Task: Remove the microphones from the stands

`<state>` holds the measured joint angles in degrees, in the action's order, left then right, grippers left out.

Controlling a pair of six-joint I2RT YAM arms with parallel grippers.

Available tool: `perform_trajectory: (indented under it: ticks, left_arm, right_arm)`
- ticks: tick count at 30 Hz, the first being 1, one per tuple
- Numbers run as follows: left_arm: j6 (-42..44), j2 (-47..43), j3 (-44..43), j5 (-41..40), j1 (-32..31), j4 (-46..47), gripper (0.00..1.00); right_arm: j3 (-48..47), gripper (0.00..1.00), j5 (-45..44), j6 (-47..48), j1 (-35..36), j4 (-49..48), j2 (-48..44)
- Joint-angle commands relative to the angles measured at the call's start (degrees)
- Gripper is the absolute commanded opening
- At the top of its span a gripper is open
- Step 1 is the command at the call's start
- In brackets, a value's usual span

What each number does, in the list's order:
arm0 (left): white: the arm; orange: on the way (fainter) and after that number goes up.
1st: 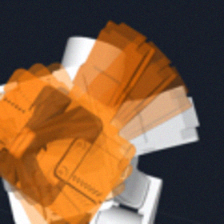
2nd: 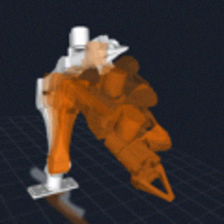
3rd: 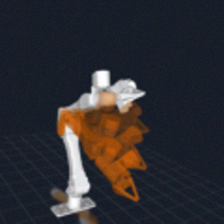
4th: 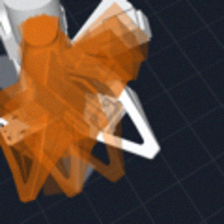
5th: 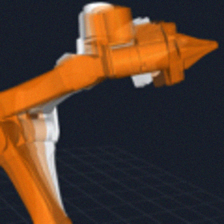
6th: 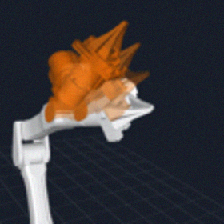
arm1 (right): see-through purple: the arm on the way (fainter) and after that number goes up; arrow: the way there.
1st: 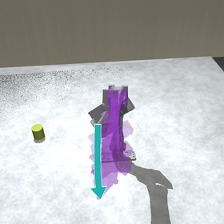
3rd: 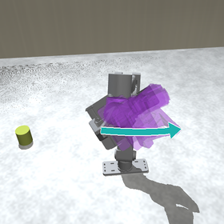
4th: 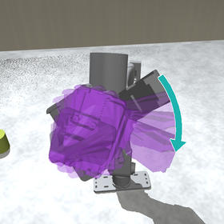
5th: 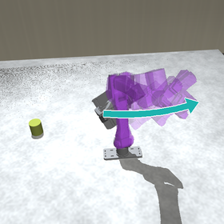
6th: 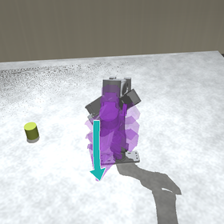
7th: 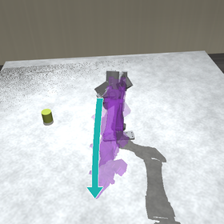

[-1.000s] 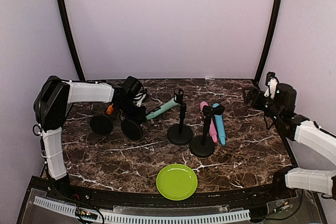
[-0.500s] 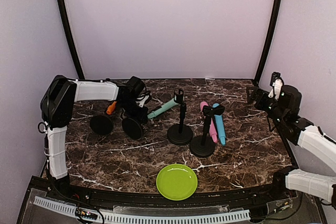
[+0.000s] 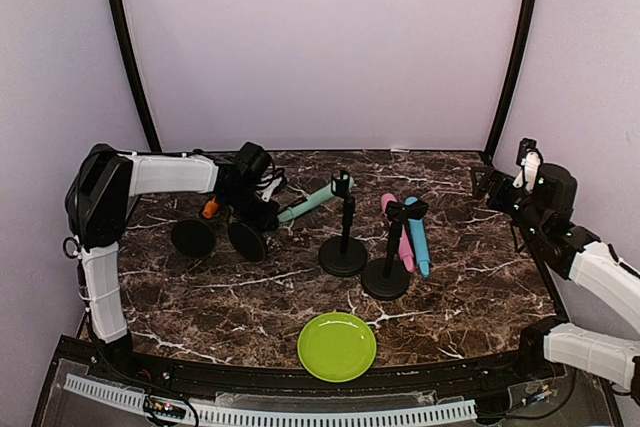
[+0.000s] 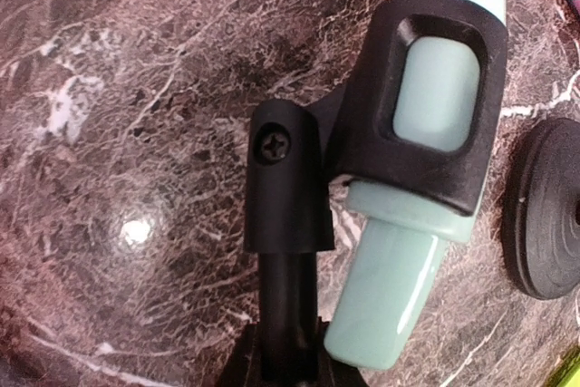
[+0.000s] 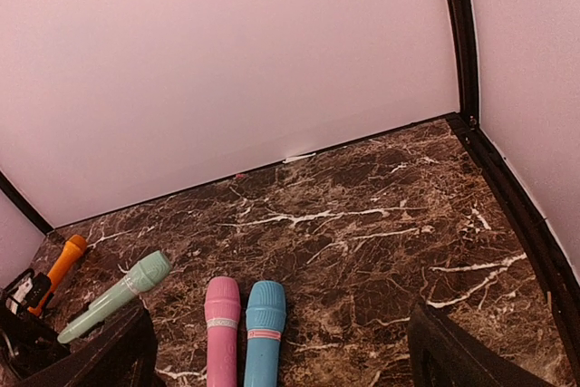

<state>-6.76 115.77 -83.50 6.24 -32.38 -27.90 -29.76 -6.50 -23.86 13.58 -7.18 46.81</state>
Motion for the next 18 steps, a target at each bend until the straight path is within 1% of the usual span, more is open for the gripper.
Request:
perform_trajectory:
  ticks: [1,6,10,14,18]
  left_arm:
    - [1.4,-11.8,4.3,-2.0,0.0,8.8,0.0]
    - [2.3,-17.7,9.9,-3.5,0.1,15.9,0.0]
    - [3.7,-23.3,14.5,-3.8,0.0,23.0,0.0]
    - [7.1,-27.3,18.1,-5.1,-1.6,27.3,0.0]
    - [12.0,-30.8,20.8,-9.5,-4.8,32.9,0.0]
  right_arm:
    - [-1.1,0.97,-0.3,-0.2,-0.2,-0.4,-1.3]
    - [-1.9,0.97,0.7,-0.5,-0.2,0.7,-2.0]
    - [-2.9,0.98,3.4,-0.3,-0.2,1.4,-2.8]
    - [-3.6,0.98,9.7,-0.1,-0.2,0.7,-2.9]
    - [-4.8,0.99,16.8,-1.1,-0.2,-0.8,-2.8]
